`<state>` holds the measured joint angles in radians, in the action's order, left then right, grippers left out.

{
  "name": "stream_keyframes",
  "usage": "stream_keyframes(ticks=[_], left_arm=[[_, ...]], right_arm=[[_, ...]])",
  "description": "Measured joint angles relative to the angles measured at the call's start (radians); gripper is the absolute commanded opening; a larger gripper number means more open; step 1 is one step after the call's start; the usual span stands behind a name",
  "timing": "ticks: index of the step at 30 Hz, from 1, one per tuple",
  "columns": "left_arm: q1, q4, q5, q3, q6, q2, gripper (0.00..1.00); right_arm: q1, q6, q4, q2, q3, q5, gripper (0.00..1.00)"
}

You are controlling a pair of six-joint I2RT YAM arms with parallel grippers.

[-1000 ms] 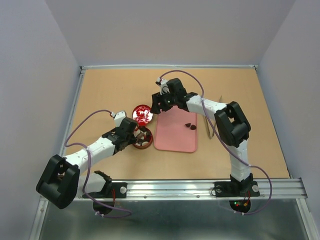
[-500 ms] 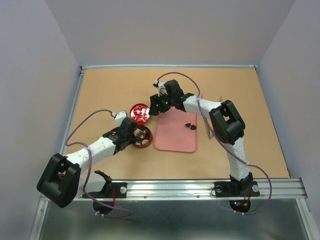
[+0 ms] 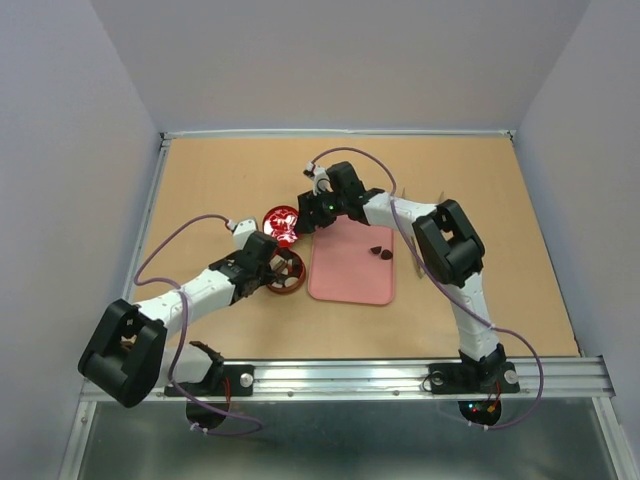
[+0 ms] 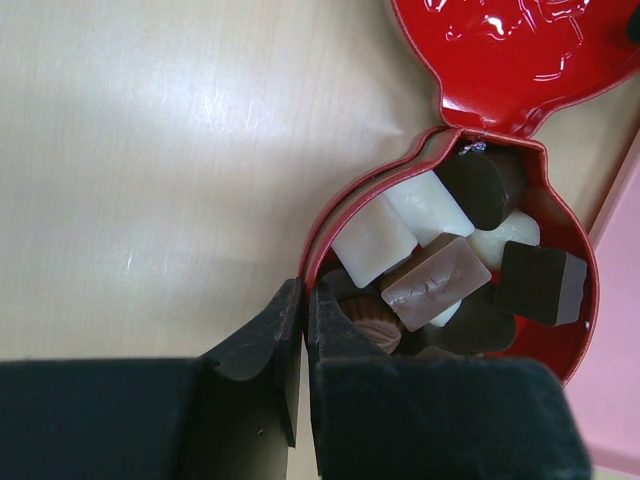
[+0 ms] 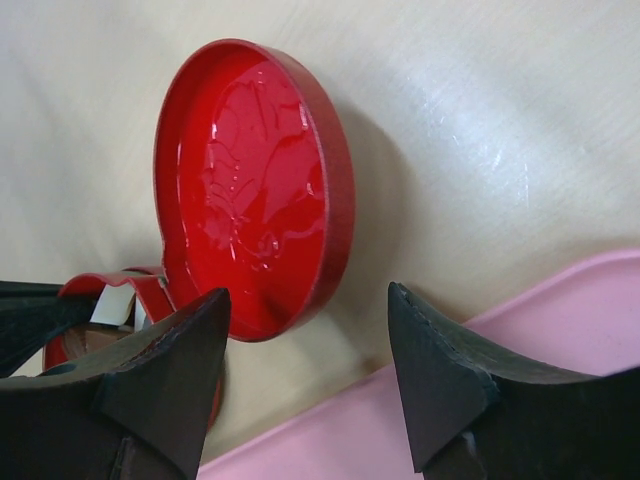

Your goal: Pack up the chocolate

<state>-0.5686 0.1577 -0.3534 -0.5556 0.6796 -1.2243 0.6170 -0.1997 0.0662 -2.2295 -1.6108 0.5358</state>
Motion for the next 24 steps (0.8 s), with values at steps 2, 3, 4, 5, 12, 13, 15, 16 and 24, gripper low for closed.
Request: stream_keyframes(ticks=[2, 3, 4, 5, 12, 13, 15, 16, 24], left_arm=[[0.000, -0.005, -0.004, -0.012, -0.009, -0.019, 0.03], [0.000, -0.006, -0.006, -0.019, -0.011, -0.027, 0.02], [0.000, -0.008, -0.008, -0.024, -0.016, -0.035, 0.02], [0.000, -0.010, -0.011, -0.028, -0.021, -0.040, 0.02], [0.000, -0.020, -0.025, -0.061, -0.055, -0.087, 0.02], [0.000, -0.024, -0.028, -0.071, -0.062, -0.102, 0.02], [0.000, -0.030, -0.035, -0.088, -0.072, -0.124, 0.02], [0.000, -0.034, -0.039, -0.095, -0.076, -0.135, 0.02], [0.001, -0.042, -0.058, -0.146, -0.107, -0.198, 0.03]], right_arm=[[0.000, -0.006, -0.014, -0.005, 0.000, 0.009, 0.69], [0.000, -0.010, -0.018, -0.006, 0.000, 0.012, 0.69], [0.000, -0.012, -0.022, -0.007, 0.000, 0.016, 0.69], [0.000, -0.014, -0.027, -0.008, 0.000, 0.019, 0.69], [0.000, -0.032, -0.060, -0.012, 0.000, 0.028, 0.68], [0.000, -0.033, -0.066, -0.012, 0.000, 0.029, 0.68], [0.000, -0.034, -0.078, -0.012, 0.000, 0.029, 0.68], [-0.001, -0.034, -0.083, -0.012, 0.000, 0.029, 0.68], [-0.003, -0.032, -0.131, -0.012, 0.008, 0.031, 0.68]])
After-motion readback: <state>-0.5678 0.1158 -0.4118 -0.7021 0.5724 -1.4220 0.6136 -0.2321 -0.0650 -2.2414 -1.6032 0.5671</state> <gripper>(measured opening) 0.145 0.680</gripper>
